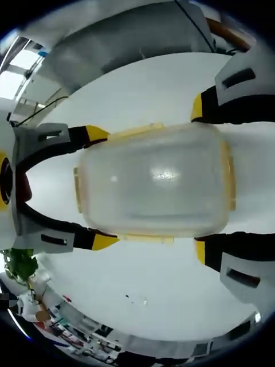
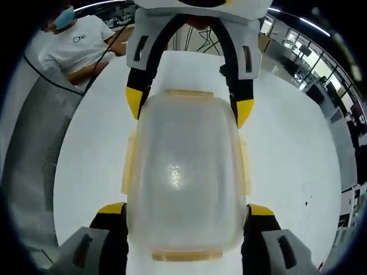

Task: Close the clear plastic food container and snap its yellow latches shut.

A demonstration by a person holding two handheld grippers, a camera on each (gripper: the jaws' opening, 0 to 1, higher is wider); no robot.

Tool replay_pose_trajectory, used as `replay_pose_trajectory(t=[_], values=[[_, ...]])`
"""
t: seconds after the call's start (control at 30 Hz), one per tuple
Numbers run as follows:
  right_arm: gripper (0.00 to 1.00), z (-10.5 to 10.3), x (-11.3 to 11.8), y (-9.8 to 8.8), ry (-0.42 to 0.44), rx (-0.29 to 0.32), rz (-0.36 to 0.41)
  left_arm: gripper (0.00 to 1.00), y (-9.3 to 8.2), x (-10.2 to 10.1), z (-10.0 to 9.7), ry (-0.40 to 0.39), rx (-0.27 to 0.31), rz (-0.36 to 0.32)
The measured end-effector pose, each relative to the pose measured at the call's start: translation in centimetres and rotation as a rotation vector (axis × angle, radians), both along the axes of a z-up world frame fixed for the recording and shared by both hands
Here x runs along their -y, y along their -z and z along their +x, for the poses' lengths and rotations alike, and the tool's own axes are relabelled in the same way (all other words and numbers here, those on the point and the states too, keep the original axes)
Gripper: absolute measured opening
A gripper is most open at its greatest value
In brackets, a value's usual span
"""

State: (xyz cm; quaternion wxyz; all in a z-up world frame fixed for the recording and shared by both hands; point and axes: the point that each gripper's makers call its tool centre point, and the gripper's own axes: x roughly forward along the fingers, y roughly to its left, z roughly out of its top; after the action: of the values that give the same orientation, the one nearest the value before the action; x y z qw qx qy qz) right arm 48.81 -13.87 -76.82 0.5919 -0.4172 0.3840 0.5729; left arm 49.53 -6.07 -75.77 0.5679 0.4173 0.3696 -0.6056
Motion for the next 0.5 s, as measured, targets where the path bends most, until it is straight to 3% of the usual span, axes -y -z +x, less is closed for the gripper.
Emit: replay_pose_trajectory(t=[0.3, 0.37, 0.4, 0.43, 0.5], values=[[0.85, -0.17, 0.1, -0.13, -0.012, 0.002, 0.013, 0.77, -0.18, 0.04, -0.32, 0.004, -0.009, 0.007], [0.91, -0.87, -0.24, -0.46, 0.021, -0.042, 0.046, 0.76, -0.41, -0.04, -0.59, 0.012, -0.01, 0.001], [0.98, -0.75, -0.27, -0.56, 0.05, -0.045, 0.049, 0.76, -0.45, -0.13, -0.74, 0.013, -0.015, 0.0], [0.99, -0.48, -0.21, -0.52, 0.05, -0.033, 0.041, 0.78, -0.48, -0.17, -0.86, 0.017, -0.015, 0.001], [0.99, -0.39, -0.07, -0.58, 0.038, -0.017, 0.035, 1.0, -0.6, 0.08, -0.69, -0.007, 0.001, -0.011]])
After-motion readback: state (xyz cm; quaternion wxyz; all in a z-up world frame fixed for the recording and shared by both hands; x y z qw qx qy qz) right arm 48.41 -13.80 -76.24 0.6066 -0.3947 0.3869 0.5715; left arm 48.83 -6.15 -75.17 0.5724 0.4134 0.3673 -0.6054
